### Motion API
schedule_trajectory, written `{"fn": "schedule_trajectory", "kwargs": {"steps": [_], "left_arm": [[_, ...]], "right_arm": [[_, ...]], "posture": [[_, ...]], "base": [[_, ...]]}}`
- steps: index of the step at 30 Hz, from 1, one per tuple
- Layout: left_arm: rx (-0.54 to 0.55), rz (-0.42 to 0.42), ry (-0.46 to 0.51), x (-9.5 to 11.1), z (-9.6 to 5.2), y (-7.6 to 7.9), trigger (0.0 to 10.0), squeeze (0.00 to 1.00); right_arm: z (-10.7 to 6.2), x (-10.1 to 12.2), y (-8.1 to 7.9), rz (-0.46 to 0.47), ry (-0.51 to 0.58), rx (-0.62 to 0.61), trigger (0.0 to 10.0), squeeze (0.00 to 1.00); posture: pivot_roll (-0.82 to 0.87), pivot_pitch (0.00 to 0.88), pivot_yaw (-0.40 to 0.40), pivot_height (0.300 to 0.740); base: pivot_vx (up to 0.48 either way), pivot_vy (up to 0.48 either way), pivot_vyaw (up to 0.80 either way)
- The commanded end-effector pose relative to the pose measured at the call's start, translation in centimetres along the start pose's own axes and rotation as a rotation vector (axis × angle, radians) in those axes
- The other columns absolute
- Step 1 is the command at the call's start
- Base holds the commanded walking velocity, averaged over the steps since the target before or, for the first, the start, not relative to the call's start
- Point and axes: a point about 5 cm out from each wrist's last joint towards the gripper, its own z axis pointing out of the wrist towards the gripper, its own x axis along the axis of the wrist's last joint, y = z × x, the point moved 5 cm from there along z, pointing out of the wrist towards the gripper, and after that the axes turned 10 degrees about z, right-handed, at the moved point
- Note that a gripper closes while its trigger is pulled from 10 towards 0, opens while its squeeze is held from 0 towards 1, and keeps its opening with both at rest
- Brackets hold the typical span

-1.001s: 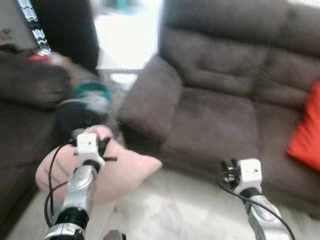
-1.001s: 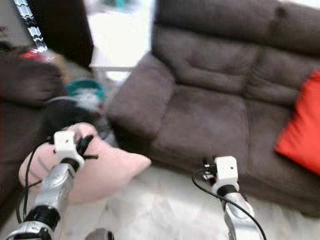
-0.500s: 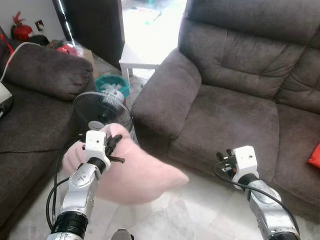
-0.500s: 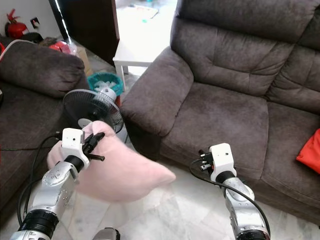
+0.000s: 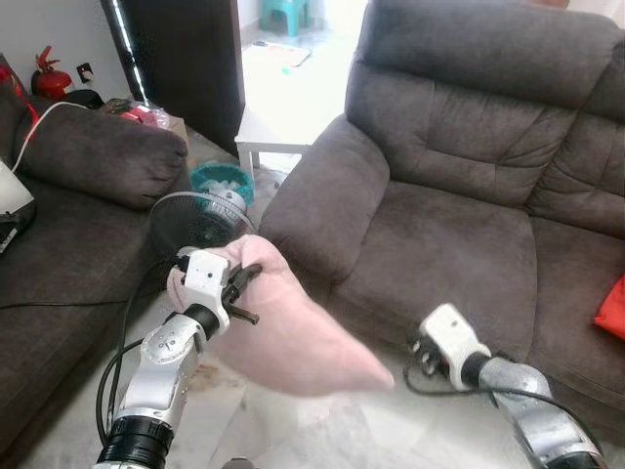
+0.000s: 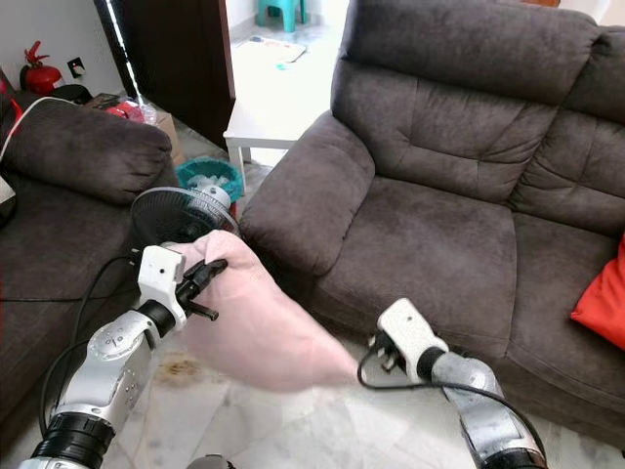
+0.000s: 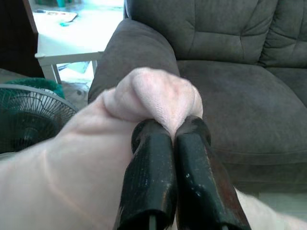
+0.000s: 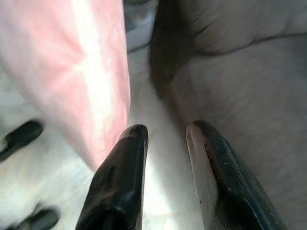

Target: Move the pillow to the sofa from floor

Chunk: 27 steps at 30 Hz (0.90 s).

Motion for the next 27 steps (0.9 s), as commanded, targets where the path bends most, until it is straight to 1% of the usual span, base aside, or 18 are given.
{"fn": "schedule_trajectory", "kwargs": {"steps": [1, 3, 4, 5, 7, 8, 10, 14, 17, 24, 27], "left_arm": [[-0.038, 0.043, 0.103, 3.3, 1.2, 0.3, 10.0, 0.00], [-0.050, 0.048, 0.101, 3.4, 1.3, 0.5, 10.0, 0.00], [-0.053, 0.048, 0.102, 3.4, 1.3, 0.6, 10.0, 0.00], [-0.053, 0.048, 0.102, 3.4, 1.3, 0.6, 10.0, 0.00], [-0.063, 0.056, 0.104, 3.5, 1.4, 0.8, 10.0, 0.00], [-0.074, 0.054, 0.108, 3.6, 1.5, 1.1, 10.0, 0.00], [-0.093, 0.049, 0.117, 4.0, 1.6, 1.6, 10.0, 0.00], [-0.149, 0.060, 0.126, 4.4, 1.6, 2.6, 10.0, 0.00], [-0.169, 0.064, 0.129, 4.6, 1.6, 2.8, 10.0, 0.00], [-0.207, 0.084, 0.127, 4.8, 1.6, 3.0, 10.0, 0.00], [-0.236, 0.099, 0.130, 5.0, 1.6, 3.2, 10.0, 0.00]], "right_arm": [[-0.1, -1.1, 0.0, -0.003, -0.054, 0.007, 10.0, 0.00], [-0.1, -1.3, -0.2, 0.007, -0.067, 0.012, 10.0, 0.00], [-0.2, -1.3, -0.6, 0.023, -0.068, 0.032, 10.0, 0.99], [-0.2, -1.3, -0.6, 0.023, -0.068, 0.032, 10.0, 0.99], [-0.2, -1.6, -1.6, 0.026, -0.083, 0.088, 10.0, 1.00], [-0.3, -2.2, -2.3, 0.016, -0.109, 0.121, 10.0, 1.00], [0.0, -3.1, -2.4, 0.013, -0.144, 0.102, 10.0, 1.00], [0.4, -3.8, -2.9, 0.024, -0.168, 0.092, 10.0, 1.00], [0.6, -4.2, -3.2, 0.024, -0.180, 0.093, 10.0, 1.00], [1.0, -4.6, -3.7, 0.056, -0.187, 0.078, 10.0, 1.00], [1.2, -5.4, -3.7, 0.048, -0.215, 0.054, 10.0, 1.00]], "posture": [[0.05, 0.000, -0.041, 0.740], [0.05, 0.000, -0.039, 0.740], [0.05, 0.005, -0.038, 0.740], [0.05, 0.005, -0.038, 0.740], [0.04, 0.017, -0.038, 0.740], [0.04, 0.022, -0.037, 0.740], [0.04, 0.025, -0.036, 0.740], [0.05, 0.039, -0.029, 0.740], [0.06, 0.042, -0.027, 0.740], [0.06, 0.049, -0.024, 0.740], [0.07, 0.051, -0.024, 0.740]], "base": [[0.000, 0.000, 0.00], [0.000, 0.000, 0.00], [0.000, 0.000, 0.00], [0.000, 0.000, 0.00], [0.000, 0.000, 0.00], [0.000, 0.000, 0.00], [0.000, 0.000, 0.00], [0.000, 0.000, 0.00], [0.000, 0.000, 0.00], [0.000, 0.000, 0.00], [0.000, 0.000, 0.00]]}}
